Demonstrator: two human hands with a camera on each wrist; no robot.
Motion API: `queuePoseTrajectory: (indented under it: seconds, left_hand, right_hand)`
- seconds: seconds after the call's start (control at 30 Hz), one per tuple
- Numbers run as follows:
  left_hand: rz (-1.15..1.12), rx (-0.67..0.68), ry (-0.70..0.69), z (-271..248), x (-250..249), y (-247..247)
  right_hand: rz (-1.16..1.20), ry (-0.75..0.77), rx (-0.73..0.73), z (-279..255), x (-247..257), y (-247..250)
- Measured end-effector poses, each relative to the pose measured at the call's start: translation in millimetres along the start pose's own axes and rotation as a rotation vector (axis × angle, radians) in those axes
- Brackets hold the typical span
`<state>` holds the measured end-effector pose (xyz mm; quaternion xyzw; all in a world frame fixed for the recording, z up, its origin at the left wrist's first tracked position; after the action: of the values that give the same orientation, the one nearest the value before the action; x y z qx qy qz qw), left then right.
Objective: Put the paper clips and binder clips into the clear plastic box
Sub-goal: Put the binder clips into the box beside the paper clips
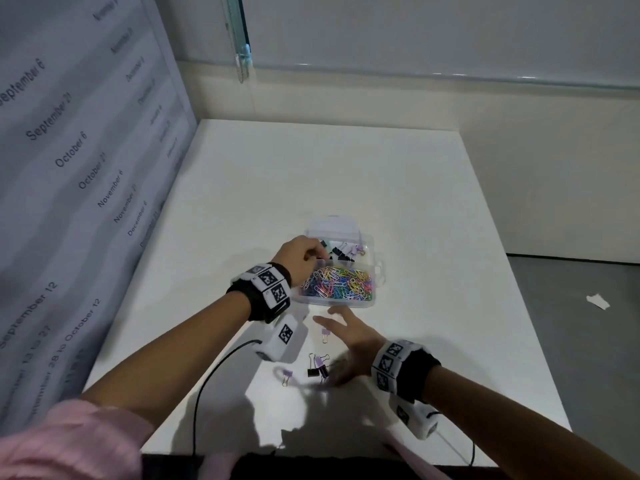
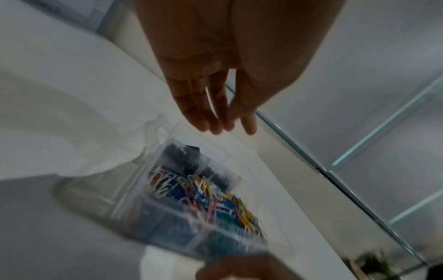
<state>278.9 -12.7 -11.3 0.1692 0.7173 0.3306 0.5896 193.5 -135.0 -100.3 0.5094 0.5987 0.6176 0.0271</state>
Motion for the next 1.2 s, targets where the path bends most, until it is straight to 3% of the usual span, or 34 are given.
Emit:
queuePoseTrajectory:
  seconds: [0.07,0.17,0.3,0.5,0.87,0.97,1.07,1.2]
  left_hand:
    - [0.007,0.117,-0.023,-25.1,7.3,-4.8]
    - [0.192,0.351,0.017,-68.2,38.7,-23.0]
    - [0.486,0.498,0.0,-114.9,81.7,-45.7]
    - [0.438,0.469,-0.048,-137.4,88.4,-69.1]
    - [0.302,0.274,-0.036,-126.8,68.4,-80.8]
    - [0.417,0.297,-0.073,-131.5,64.2,-90.2]
    - [0.553,0.349,-0.199,-136.5,55.3,-99.9]
    - [0.484,0.457,-0.211,-135.1,59.2,-105.5]
  right_hand:
    - [-0.005,-0.008,0.018,9.3,4.7,-0.6]
    - [-0.049,0.003,0.058,15.4,12.7,-4.0]
    - [-0.041,0.013,0.115,18.9,16.8,-10.7]
    - [-0.066,0.06,0.109,16.1,22.2,-10.2]
    - [-0.204,-0.067,0.045,19.6,5.8,-11.2]
    - [-0.16,-0.147,-0.049,17.6,-8.7,4.5]
    - [-0.123,-0.202,-0.112,11.0,-20.1,22.7]
    - [-0.114,-0.244,-0.147,-1.8,-30.9,44.9]
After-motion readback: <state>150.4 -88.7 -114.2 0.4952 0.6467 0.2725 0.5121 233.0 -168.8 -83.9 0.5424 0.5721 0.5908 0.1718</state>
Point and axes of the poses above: each hand's wrist, its own z-axis towards the middle knuckle, its own y-axis out of the back of the hand, x = y × z, the point moved 10 cm from there along z, towards the middle knuckle, and after that the axes turned 14 degrees about -x, right-handed, at the moved point
